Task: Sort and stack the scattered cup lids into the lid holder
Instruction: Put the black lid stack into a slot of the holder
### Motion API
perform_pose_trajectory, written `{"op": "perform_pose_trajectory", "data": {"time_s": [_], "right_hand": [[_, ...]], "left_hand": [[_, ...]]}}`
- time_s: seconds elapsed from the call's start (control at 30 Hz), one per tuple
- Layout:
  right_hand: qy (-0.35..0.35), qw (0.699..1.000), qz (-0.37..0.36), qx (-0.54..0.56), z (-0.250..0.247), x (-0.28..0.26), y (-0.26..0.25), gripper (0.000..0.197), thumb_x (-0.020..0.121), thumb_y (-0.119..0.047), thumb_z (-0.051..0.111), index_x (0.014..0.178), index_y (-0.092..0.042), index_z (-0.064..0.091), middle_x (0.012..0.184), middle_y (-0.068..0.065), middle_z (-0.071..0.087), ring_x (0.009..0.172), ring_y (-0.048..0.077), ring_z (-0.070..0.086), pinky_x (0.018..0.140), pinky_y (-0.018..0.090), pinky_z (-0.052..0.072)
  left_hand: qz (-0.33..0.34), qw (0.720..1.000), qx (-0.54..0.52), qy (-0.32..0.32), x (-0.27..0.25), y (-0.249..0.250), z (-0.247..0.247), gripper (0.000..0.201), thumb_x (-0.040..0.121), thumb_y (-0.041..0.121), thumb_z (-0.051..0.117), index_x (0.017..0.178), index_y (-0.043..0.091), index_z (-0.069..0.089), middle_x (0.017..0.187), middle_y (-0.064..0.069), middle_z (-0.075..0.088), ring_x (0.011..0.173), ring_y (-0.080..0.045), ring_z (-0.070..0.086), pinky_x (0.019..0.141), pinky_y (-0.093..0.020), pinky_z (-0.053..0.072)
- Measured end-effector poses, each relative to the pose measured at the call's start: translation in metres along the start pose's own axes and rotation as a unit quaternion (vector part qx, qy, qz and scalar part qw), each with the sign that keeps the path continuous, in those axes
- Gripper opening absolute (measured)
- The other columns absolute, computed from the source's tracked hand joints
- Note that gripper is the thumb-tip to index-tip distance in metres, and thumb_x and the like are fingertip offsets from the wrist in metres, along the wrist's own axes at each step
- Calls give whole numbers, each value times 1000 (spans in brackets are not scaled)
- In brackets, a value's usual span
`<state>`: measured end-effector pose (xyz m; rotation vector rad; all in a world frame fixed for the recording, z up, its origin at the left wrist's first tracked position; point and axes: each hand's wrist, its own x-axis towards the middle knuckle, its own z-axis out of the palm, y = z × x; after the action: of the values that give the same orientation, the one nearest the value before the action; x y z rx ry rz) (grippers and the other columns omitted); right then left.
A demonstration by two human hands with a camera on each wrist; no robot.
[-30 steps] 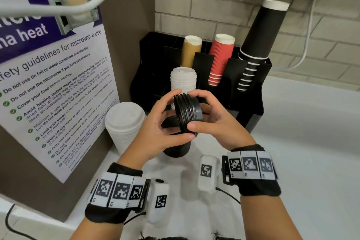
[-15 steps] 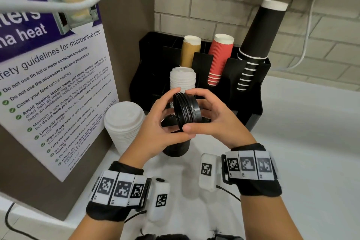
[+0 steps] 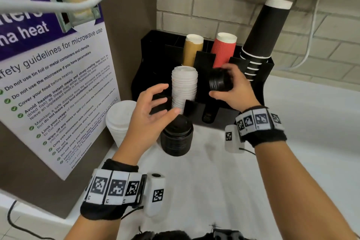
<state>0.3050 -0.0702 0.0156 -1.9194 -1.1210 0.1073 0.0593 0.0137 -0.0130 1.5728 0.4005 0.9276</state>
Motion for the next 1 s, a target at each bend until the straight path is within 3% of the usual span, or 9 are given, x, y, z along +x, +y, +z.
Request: {"op": "perform_pose_trajectory", "data": {"time_s": [0.1, 0.17, 0.3, 0.53, 0.7, 0.8, 0.87, 0.93, 1.0], "right_hand": [[-103, 981, 10, -163, 10, 16, 13, 82, 67, -13, 82, 137, -25, 40, 132, 10, 42, 120, 28, 45, 98, 31, 39], [-175, 953, 9, -248, 18, 24, 15, 86, 67, -12, 80, 140, -26, 37, 138, 11, 37, 123, 32, 43, 101, 40, 42], [-262, 883, 12, -388, 34, 30, 16, 88, 69, -14, 79, 143, -22, 32, 136, 15, 37, 118, 35, 47, 92, 47, 50], [-276, 837, -4, -473, 46, 29, 25, 94, 66, -30, 82, 143, -25, 30, 128, 10, 43, 106, 31, 57, 69, 35, 49], [-279, 820, -9, -500, 49, 25, 24, 94, 67, -35, 81, 145, -26, 28, 128, 8, 46, 109, 29, 56, 69, 35, 44], [-278, 841, 1, -464, 42, 21, 17, 93, 71, -27, 80, 147, -24, 28, 133, 9, 44, 115, 30, 53, 81, 38, 50], [-227, 892, 1, -390, 32, 16, 8, 82, 75, -17, 74, 146, -21, 33, 135, 13, 44, 117, 32, 51, 91, 44, 50], [-127, 955, -49, -265, 31, 6, -6, 60, 80, -12, 68, 137, -14, 46, 125, 16, 52, 108, 31, 56, 91, 44, 49], [-111, 980, -92, -140, 39, -10, -24, 44, 80, -17, 71, 122, -11, 57, 109, 11, 57, 97, 24, 58, 88, 40, 49]], "left_hand": [[0, 1000, 5, 1, -1, 0, 0, 44, 78, 25, 72, 118, 36, 55, 137, 4, 50, 117, -6, 57, 83, -12, 49], [1, 1000, 10, 4, 0, -2, -1, 41, 82, 15, 72, 116, 34, 57, 136, 3, 50, 115, -6, 57, 82, -12, 49], [2, 1000, 18, 7, -1, -2, -1, 39, 83, 13, 71, 113, 35, 58, 134, 2, 50, 115, -8, 58, 82, -11, 48], [-2, 1000, 19, 14, -2, -5, -6, 37, 83, 18, 71, 113, 36, 60, 131, 6, 51, 112, -2, 58, 82, -10, 48], [2, 1000, 28, 11, -2, -5, -7, 37, 86, 15, 71, 113, 38, 60, 131, 7, 51, 111, -1, 58, 83, -10, 47], [3, 1000, 25, 10, -2, -4, -8, 37, 86, 13, 70, 113, 37, 61, 131, 7, 52, 112, -2, 58, 83, -9, 47], [5, 1000, 21, 14, -2, -2, -9, 38, 86, 11, 70, 113, 36, 61, 130, 7, 52, 112, -2, 58, 82, -8, 46], [5, 1000, 20, 22, -2, -1, -10, 38, 87, 9, 69, 112, 36, 61, 130, 7, 52, 112, -3, 59, 82, -8, 46], [5, 999, 24, 27, -1, 0, -10, 38, 87, 8, 69, 111, 36, 61, 129, 5, 52, 112, -6, 59, 82, -8, 46]]}}
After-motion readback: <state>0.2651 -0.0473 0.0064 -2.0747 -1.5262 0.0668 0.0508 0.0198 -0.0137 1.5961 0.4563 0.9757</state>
